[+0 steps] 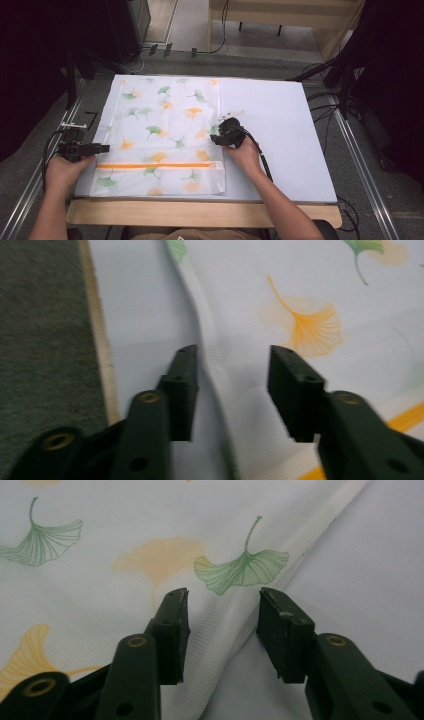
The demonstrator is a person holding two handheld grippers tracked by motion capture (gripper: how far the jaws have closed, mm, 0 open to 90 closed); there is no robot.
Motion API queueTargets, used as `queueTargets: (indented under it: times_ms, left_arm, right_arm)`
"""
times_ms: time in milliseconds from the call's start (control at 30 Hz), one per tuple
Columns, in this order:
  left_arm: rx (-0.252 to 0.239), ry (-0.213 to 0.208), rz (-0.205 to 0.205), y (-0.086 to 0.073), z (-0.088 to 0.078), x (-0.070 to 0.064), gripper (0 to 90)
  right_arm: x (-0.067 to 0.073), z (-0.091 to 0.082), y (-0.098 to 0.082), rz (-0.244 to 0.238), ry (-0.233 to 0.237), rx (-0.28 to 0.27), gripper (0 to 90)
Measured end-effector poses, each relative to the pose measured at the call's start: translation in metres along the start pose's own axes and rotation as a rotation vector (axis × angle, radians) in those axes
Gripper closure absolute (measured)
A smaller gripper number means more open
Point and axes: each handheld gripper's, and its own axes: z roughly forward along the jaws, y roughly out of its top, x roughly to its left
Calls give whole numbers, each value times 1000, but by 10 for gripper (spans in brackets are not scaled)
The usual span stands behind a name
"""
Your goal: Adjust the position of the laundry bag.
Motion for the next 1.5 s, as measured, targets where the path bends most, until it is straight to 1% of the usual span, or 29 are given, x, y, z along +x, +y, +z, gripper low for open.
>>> queueTargets:
  times_ms: [33,67,133,167,200,233,333,367,433,500,633,667,767,867,900,933,967,1033,1067,1100,1167,1200,1233,1267,1300,1400,1433,1467,1500]
  left_arm:
    - [0,0,0,0,0,0,589]
    - [3,7,-6,1,0,-1,620]
    - [9,-18,-13,1,1,-1,686]
    - [12,-19,-4,1,2,-2,686]
    - [4,-23,21,1,3,-4,751]
    - [-3,-51,29,1,3,-3,815]
    - [3,-41,29,1,3,-4,873]
    - [3,-46,27,1,3,-4,888]
    - [8,-51,24,1,3,-3,893]
    - [0,-66,21,2,2,-3,894]
    - [-3,-70,30,3,2,-7,894]
    - [-7,-76,30,4,3,-10,894]
    - [-9,-82,32,6,4,-12,893]
    - [-11,-103,54,10,6,-19,893]
    - [-11,-103,54,10,6,-19,893]
    - [-7,-114,67,13,9,-23,892]
    - [-7,-114,67,13,9,-23,891]
    - [-3,-125,81,15,13,-28,892]
    - [3,-138,96,19,15,-33,892]
    - [3,-138,96,19,15,-33,892]
    - [5,-151,112,22,18,-38,893]
    - [10,-160,124,25,21,-43,893]
    - [10,-160,124,25,21,-43,893]
    - [11,-168,136,28,24,-48,893]
    - [11,-168,136,28,24,-48,893]
    - [20,-182,155,32,29,-55,893]
    - [23,-201,157,35,32,-59,892]
    - [23,-201,157,35,32,-59,892]
    - [17,-227,151,37,34,-62,892]
  right_arm:
    - [0,0,0,0,0,0,594]
    - [0,-1,0,0,-1,2,659]
    - [0,-1,0,-2,13,-2,749]
    - [0,-1,0,-2,13,-2,749]
    - [1,-1,0,-5,21,1,770]
    - [3,-1,0,-23,18,4,817]
    - [6,-2,0,-46,6,13,874]
    - [6,-3,0,-36,8,17,889]
    - [4,-4,1,-33,16,11,894]
    - [0,-6,1,-17,24,10,897]
    - [-3,-9,1,-3,25,16,898]
    - [-7,-11,1,3,22,21,897]
    - [-12,-14,0,18,22,32,897]
    - [-17,-18,-2,27,25,35,897]
    - [-17,-18,-2,27,25,35,897]
    - [-19,-21,-4,29,18,36,897]
    - [-19,-21,-4,29,18,36,897]
    - [-25,-25,-7,37,11,39,897]
    - [-27,-27,-8,43,10,42,897]
    - [-27,-27,-8,43,10,42,897]
    - [-32,-31,-11,56,3,38,897]
    - [-37,-36,-14,74,-2,35,897]
    - [-37,-36,-14,74,-2,35,897]
    - [-43,-41,-16,88,-8,30,897]
    - [-43,-41,-16,88,-8,30,897]
    - [-50,-48,-21,104,-16,25,897]
    - [-55,-51,-24,117,-7,26,896]
    - [-57,-53,-25,113,-3,30,896]
    - [-59,-54,-27,106,-7,32,896]
